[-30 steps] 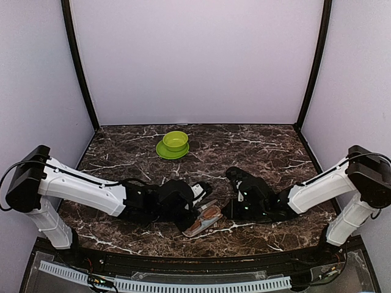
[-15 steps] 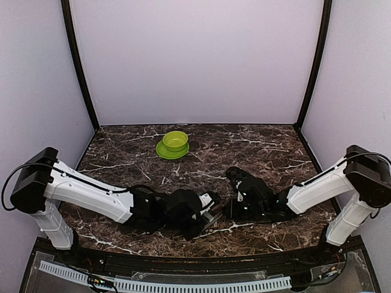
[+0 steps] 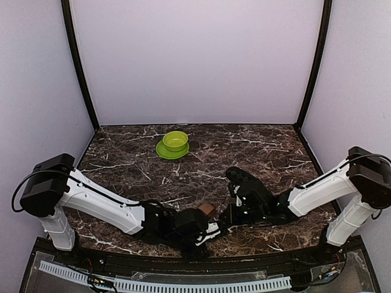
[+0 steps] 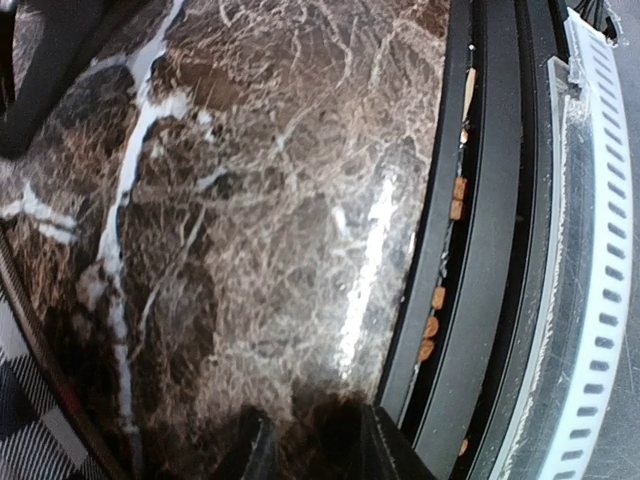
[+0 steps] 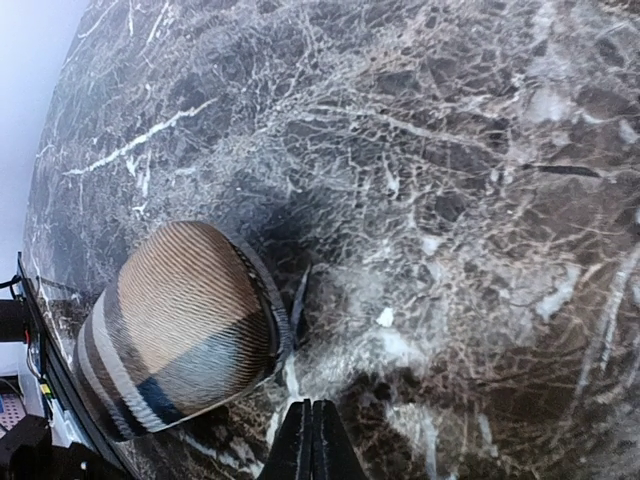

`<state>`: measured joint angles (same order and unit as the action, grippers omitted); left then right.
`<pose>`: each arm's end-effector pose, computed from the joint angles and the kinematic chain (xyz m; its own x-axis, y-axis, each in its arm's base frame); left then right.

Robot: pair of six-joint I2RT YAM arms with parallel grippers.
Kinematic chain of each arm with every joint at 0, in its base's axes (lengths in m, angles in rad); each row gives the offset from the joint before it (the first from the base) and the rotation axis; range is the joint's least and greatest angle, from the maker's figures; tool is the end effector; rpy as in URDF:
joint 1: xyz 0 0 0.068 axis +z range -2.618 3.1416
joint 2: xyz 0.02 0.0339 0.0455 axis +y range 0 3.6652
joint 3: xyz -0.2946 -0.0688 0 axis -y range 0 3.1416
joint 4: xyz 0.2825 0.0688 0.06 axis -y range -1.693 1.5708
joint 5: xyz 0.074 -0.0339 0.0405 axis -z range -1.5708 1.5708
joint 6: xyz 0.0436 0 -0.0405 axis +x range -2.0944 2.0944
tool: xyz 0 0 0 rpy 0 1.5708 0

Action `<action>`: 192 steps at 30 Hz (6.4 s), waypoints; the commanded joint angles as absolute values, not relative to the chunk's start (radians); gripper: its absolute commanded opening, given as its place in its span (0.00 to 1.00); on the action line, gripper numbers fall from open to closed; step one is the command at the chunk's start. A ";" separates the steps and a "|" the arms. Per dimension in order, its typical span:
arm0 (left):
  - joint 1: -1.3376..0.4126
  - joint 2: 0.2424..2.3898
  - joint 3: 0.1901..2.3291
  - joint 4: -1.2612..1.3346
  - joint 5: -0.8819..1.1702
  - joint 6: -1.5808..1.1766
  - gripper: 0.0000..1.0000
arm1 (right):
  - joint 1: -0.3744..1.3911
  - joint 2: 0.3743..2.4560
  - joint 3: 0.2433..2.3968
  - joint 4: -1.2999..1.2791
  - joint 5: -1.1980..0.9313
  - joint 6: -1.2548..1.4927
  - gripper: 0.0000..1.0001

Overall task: Organize the sunglasses
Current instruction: Close the case with sunglasses at the center of the board, then pick up the case with sunglasses from the center of the board, then place the case with sunglasses at the center of the board.

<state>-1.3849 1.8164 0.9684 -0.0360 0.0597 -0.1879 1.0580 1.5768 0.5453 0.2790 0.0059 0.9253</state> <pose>0.0710 -0.3916 0.1362 -0.3250 0.7191 -0.6143 0.9439 0.2867 -0.1638 0.1495 0.2649 0.1161 -0.8961 0.0366 -0.4424 -0.2551 0.7731 0.5807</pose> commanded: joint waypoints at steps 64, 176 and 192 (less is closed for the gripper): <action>-1.325 1.821 1.007 -0.205 -0.316 -0.180 0.39 | 0.922 1.478 0.365 0.624 -0.119 0.820 0.52; -1.287 1.712 0.847 -0.066 -0.081 -0.259 0.79 | 1.072 1.517 0.514 0.391 -0.071 0.820 0.64; -1.276 1.779 0.951 -0.099 -0.133 -0.256 0.56 | 0.976 1.350 0.434 0.348 -0.066 0.823 0.64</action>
